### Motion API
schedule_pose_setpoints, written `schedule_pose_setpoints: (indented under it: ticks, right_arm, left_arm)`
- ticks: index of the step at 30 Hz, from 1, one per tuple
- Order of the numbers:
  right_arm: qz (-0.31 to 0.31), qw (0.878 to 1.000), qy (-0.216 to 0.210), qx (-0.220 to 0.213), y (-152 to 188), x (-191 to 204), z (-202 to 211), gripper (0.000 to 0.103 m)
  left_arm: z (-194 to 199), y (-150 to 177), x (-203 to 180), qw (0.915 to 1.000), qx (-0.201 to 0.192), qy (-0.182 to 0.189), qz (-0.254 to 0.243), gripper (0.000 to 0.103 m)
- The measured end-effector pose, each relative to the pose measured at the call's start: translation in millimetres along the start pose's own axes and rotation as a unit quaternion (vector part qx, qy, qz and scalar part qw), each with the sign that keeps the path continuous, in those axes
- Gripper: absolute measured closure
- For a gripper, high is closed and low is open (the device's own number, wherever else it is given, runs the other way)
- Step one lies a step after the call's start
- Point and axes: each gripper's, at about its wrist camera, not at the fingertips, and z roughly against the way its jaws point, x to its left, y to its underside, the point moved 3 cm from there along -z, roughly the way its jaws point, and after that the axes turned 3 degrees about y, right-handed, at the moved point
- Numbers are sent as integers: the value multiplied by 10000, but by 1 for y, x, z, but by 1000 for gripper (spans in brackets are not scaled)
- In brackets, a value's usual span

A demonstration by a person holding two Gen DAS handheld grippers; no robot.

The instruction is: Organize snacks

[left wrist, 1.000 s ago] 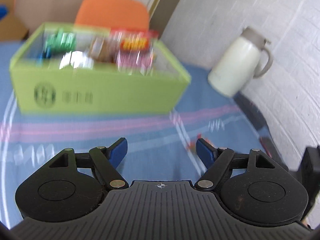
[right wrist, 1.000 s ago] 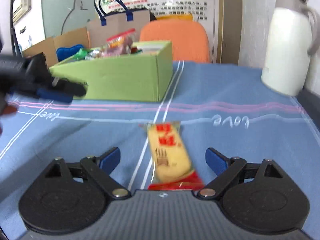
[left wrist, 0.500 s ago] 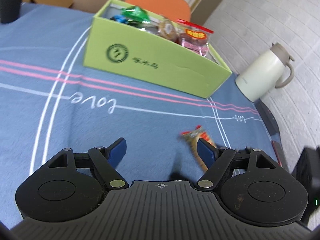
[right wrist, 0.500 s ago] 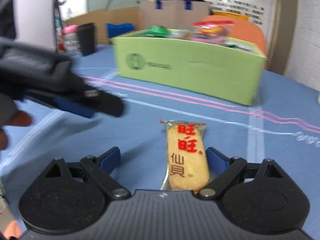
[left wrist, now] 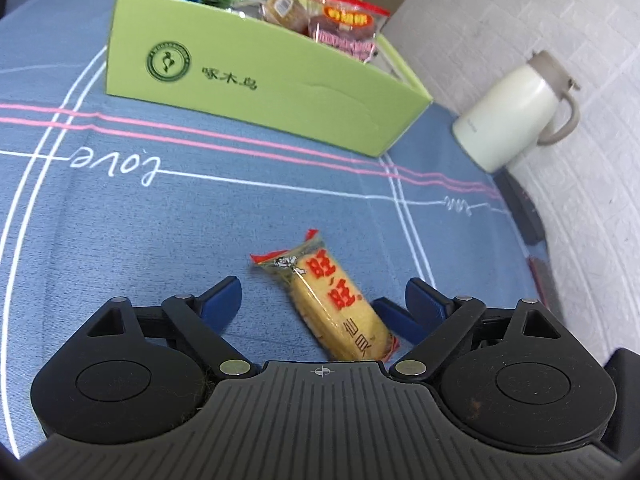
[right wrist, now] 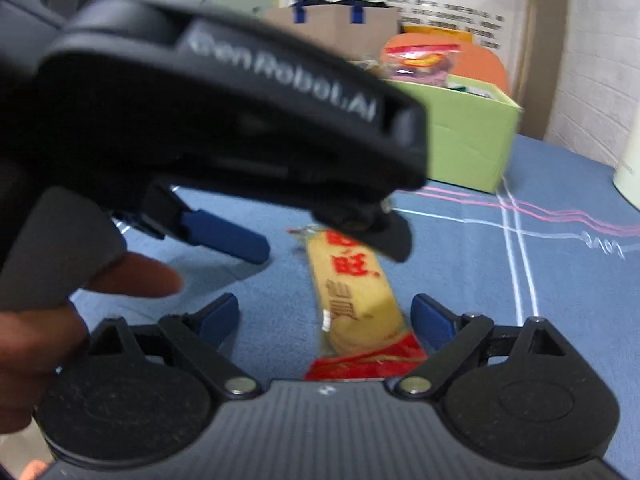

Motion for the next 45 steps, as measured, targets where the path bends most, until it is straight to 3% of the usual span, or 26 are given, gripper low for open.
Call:
schedule_pose_setpoints:
  ticks: [10, 20, 23, 26, 29, 31, 32, 33, 35, 39, 45]
  right_arm:
    - [193, 9996, -176, 111, 0, 0, 4, 11]
    - [379, 9987, -327, 25, 2, 4, 10, 11]
    - [322, 9994, -46, -98, -3, -3, 10, 11]
    - [348, 9993, -54, -94, -5, -4, 4, 11]
    - [369, 9993, -40, -48, -6, -4, -6, 19]
    - [234, 9995, -198, -56, -8, -8, -8, 37]
    - [222, 9995, -205, -84, -8, -9, -7, 49]
    - [221, 9995, -209, -83, -9, -11, -7, 56]
    - [203, 9997, -116, -65, -9, -14, -6, 57]
    - [-51, 9996, -238, -135, -20, -20, -2, 56]
    - [195, 9979, -247, -561, -69, -13, -1, 54]
  left_arm:
    - [-3, 9, -5, 9994, 131, -118, -287, 36]
    - [8, 16, 0, 9991, 226, -21, -346, 36]
    - [12, 10, 6, 9997, 146, 81, -175, 36]
    - [9, 2, 7, 9998, 126, 135, -121, 36]
    - [0, 0, 6, 9995, 236, 145, -148, 36]
    - [-4, 1, 2, 9992, 218, 181, -290, 36]
    - [-4, 2, 1, 9990, 205, 181, -364, 39]
    - [-6, 3, -1, 9986, 206, 210, -440, 59]
    - [-7, 7, -2, 9979, 172, 129, -607, 81]
    - [1, 6, 5, 9990, 31, 292, -340, 92]
    - [25, -33, 1, 9977, -441, 418, -313, 93]
